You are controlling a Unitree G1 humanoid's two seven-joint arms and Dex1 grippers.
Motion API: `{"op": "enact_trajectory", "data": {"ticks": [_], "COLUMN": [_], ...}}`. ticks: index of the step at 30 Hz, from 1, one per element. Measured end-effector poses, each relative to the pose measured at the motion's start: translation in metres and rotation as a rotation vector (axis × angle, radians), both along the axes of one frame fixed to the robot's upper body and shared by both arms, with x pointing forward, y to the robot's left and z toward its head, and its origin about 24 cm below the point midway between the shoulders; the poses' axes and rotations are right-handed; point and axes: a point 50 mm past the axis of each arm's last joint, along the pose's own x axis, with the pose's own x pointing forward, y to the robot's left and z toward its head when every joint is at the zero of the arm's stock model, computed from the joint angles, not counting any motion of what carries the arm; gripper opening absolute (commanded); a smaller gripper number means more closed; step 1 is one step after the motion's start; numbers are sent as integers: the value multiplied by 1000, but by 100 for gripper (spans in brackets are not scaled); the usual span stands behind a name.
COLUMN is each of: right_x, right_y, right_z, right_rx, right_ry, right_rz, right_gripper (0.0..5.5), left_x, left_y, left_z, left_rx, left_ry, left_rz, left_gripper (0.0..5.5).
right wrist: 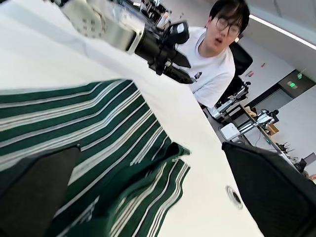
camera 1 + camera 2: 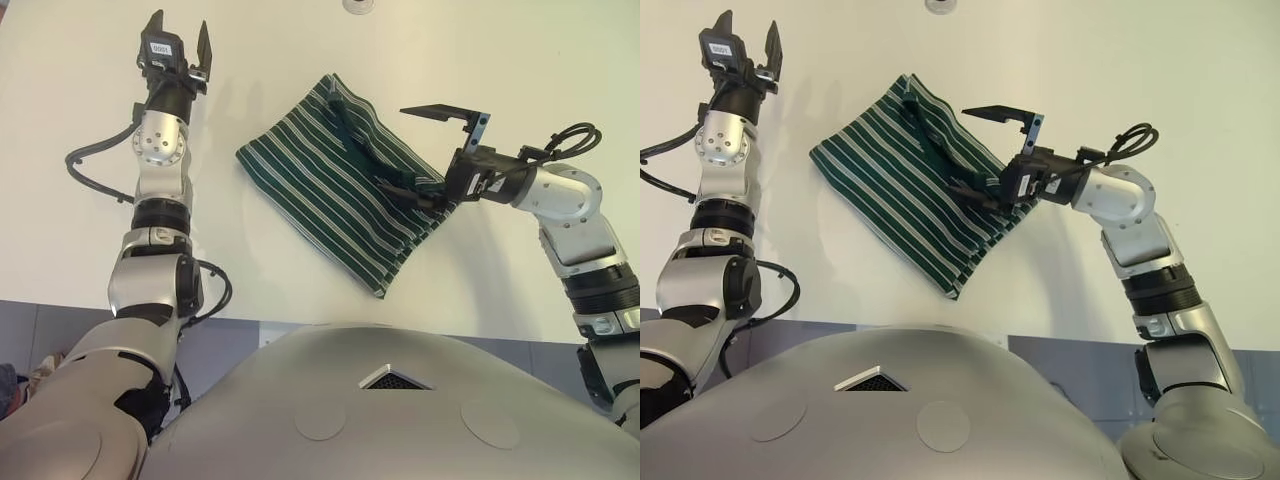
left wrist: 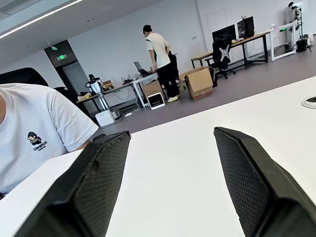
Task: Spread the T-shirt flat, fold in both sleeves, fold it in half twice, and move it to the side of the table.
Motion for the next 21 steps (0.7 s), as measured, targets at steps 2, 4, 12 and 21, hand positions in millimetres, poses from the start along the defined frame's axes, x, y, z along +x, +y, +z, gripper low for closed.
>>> {"op": "enact_trajectory", "data": {"ticks": [2, 4, 12, 21], "right_x": [10, 19, 41, 36], "right_y": [-6, -18, -52, -11], "right_z": [-8, -19, -29, 12], "right_rx": [-26, -56, -53, 119], "right_ry": [-3, 23, 14, -104], "right_rz": [-57, -117, -319, -114], "right_gripper": [538, 538, 538, 538], "left_x": [0, -1, -1, -1], "left_y": [0, 0, 0, -3], "left_z": [0, -1, -2, -3], "left_rx": [0, 1, 3, 10], "left_ry": [-1, 2, 5, 8], "left_rz": [-1, 0, 1, -7], "left_gripper": [311, 311, 311, 311]}}
